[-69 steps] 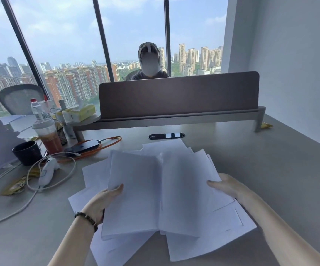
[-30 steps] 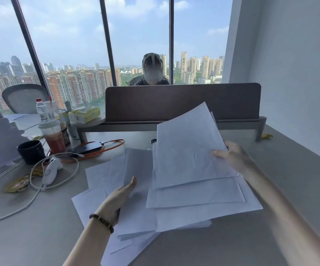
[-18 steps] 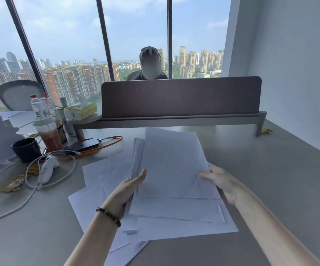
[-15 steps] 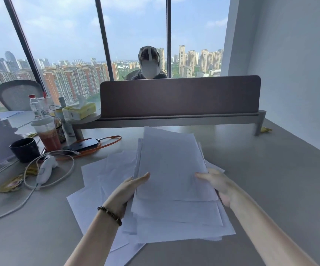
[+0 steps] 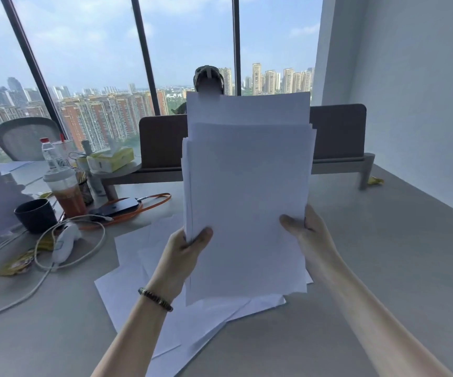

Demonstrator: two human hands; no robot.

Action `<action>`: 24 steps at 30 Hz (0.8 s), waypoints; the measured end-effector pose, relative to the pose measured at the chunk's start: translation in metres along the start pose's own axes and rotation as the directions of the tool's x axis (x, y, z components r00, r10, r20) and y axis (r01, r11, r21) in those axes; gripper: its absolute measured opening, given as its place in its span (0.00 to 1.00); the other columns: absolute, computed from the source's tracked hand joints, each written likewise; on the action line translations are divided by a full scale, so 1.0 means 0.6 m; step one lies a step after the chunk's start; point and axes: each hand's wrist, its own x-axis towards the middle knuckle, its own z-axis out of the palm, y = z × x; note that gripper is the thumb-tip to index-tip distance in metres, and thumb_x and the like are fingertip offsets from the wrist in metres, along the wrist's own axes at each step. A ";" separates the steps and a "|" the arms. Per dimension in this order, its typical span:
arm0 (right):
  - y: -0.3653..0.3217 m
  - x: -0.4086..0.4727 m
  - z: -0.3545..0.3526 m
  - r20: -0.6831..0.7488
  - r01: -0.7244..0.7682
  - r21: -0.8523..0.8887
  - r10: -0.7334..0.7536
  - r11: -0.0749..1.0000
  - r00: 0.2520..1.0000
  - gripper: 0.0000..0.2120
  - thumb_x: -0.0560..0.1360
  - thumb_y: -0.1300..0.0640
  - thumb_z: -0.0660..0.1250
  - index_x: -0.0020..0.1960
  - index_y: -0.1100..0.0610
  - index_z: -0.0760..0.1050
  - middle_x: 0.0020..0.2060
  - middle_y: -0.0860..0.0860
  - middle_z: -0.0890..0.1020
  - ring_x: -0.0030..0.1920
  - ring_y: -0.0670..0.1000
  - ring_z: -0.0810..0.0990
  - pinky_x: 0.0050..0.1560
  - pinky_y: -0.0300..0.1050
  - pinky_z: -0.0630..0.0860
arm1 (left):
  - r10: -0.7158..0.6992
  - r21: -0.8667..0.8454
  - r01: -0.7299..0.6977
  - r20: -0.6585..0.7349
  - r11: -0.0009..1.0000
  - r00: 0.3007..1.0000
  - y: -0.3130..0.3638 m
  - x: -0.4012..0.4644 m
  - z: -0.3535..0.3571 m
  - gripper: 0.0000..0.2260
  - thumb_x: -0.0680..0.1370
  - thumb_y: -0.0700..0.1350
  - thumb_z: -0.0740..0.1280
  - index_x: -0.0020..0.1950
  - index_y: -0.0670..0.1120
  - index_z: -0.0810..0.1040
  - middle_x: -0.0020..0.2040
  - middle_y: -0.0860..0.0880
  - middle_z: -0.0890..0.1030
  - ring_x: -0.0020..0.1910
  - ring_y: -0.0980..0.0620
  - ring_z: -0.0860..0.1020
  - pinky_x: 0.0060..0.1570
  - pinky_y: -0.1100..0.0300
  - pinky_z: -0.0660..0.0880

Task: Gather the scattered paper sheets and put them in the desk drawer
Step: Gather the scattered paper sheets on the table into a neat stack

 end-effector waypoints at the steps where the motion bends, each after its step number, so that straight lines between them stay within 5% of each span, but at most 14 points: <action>1: -0.003 -0.004 0.000 -0.008 0.002 0.032 -0.001 0.999 1.000 0.13 0.81 0.65 0.64 0.64 0.55 0.77 0.56 0.54 0.86 0.57 0.59 0.85 0.57 0.59 0.80 | 0.003 -0.012 -0.003 0.003 1.000 1.000 -0.001 -0.003 0.002 0.13 0.72 0.53 0.71 0.49 0.46 0.84 0.45 0.51 0.83 0.47 0.52 0.79 0.49 0.53 0.74; 6: -0.012 -0.026 -0.002 0.001 0.004 0.118 -0.004 0.993 1.000 0.18 0.79 0.52 0.67 0.62 0.64 0.75 0.55 0.64 0.84 0.58 0.68 0.82 0.54 0.64 0.80 | -0.043 -0.104 0.047 0.045 0.993 0.998 -0.018 -0.015 -0.006 0.16 0.69 0.51 0.76 0.54 0.45 0.86 0.54 0.43 0.86 0.57 0.41 0.83 0.58 0.46 0.78; 11: -0.028 -0.029 0.002 0.056 0.073 0.104 -0.079 0.992 0.995 0.16 0.82 0.55 0.63 0.67 0.59 0.74 0.60 0.58 0.84 0.60 0.62 0.83 0.60 0.64 0.78 | -0.018 -0.143 0.020 0.015 0.989 1.000 -0.011 -0.012 -0.008 0.21 0.67 0.53 0.76 0.55 0.42 0.85 0.56 0.39 0.85 0.59 0.36 0.81 0.63 0.36 0.74; 15: -0.037 -0.027 0.013 0.082 0.101 0.132 -0.112 0.986 0.990 0.19 0.80 0.53 0.64 0.68 0.59 0.74 0.61 0.58 0.83 0.62 0.61 0.82 0.62 0.64 0.78 | 0.021 -0.178 -0.024 -0.016 0.984 1.000 -0.001 -0.010 -0.001 0.20 0.67 0.52 0.77 0.54 0.42 0.85 0.55 0.39 0.85 0.58 0.37 0.82 0.63 0.37 0.74; 20: -0.039 -0.030 0.037 0.054 0.137 0.114 -0.144 0.984 0.988 0.17 0.80 0.54 0.64 0.66 0.59 0.75 0.59 0.57 0.84 0.60 0.58 0.84 0.59 0.58 0.81 | 0.087 -0.136 -0.097 -0.083 0.986 0.993 0.001 -0.012 0.027 0.05 0.71 0.43 0.77 0.46 0.48 0.87 0.48 0.49 0.87 0.50 0.53 0.84 0.51 0.57 0.79; 24: -0.047 -0.030 0.031 0.000 0.186 0.114 -0.187 0.976 0.982 0.14 0.81 0.55 0.65 0.64 0.60 0.75 0.58 0.59 0.84 0.58 0.60 0.84 0.56 0.59 0.82 | 0.099 -0.169 -0.109 -0.066 0.980 0.993 0.003 -0.013 0.015 0.12 0.68 0.49 0.77 0.50 0.47 0.87 0.52 0.45 0.87 0.56 0.44 0.83 0.58 0.45 0.77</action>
